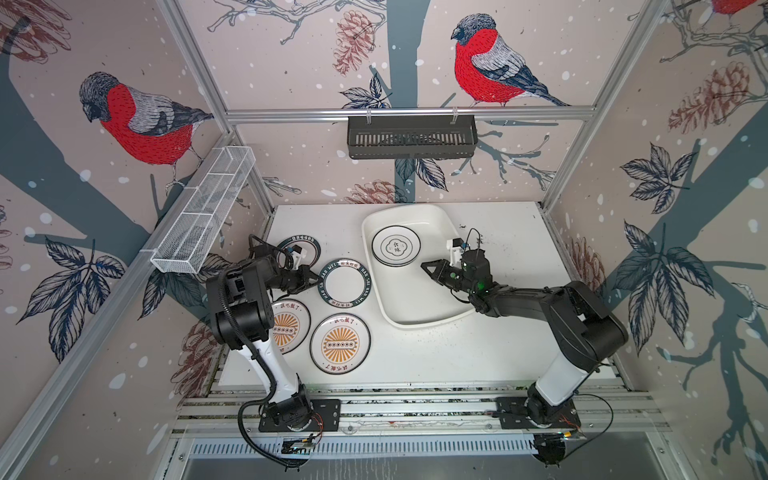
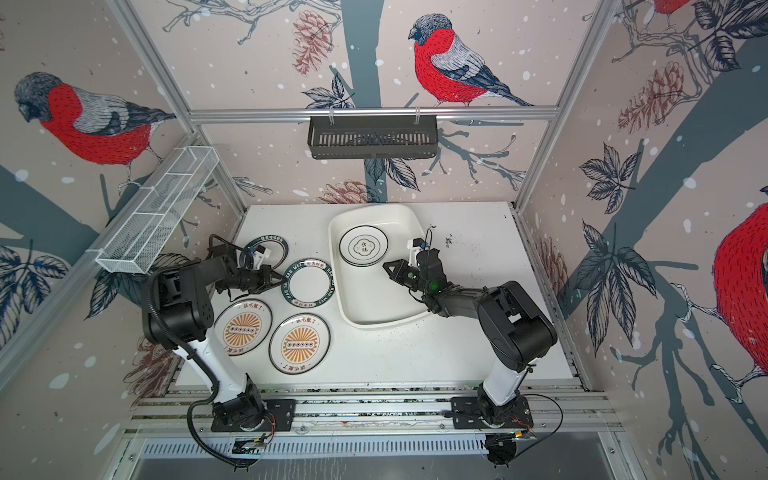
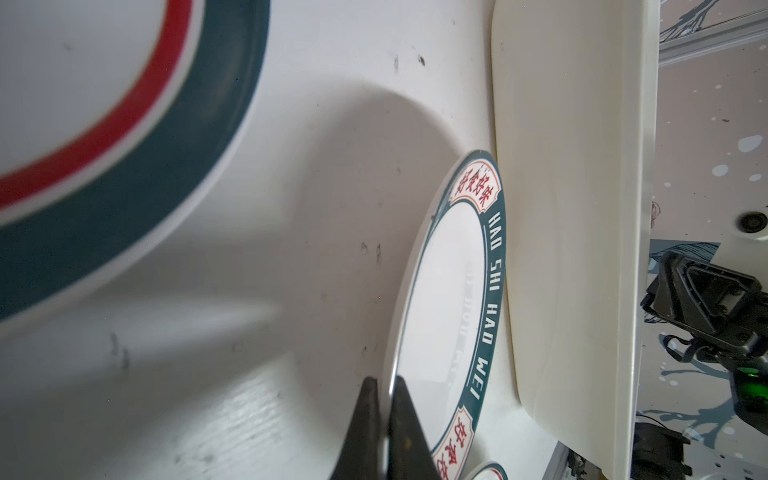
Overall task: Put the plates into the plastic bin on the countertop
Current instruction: 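Close the left gripper on the rim and tilt the plate upright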
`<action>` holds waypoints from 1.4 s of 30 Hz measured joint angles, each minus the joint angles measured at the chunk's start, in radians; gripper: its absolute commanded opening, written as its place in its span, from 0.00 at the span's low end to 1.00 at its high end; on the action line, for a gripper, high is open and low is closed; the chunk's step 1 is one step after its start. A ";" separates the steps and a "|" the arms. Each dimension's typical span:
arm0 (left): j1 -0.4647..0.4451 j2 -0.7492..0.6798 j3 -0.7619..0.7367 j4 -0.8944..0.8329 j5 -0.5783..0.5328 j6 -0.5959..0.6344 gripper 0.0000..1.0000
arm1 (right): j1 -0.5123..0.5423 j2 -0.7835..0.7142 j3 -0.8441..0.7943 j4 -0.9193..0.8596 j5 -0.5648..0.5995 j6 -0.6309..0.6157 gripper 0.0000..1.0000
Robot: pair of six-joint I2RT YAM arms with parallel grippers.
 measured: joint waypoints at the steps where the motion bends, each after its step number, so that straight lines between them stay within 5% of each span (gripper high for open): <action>1: 0.000 -0.009 0.005 0.000 -0.006 0.001 0.00 | 0.000 0.000 0.001 0.000 0.000 0.000 0.14; 42: -0.065 -0.225 0.164 -0.075 -0.134 -0.054 0.00 | 0.022 -0.032 0.068 -0.043 -0.024 -0.052 0.18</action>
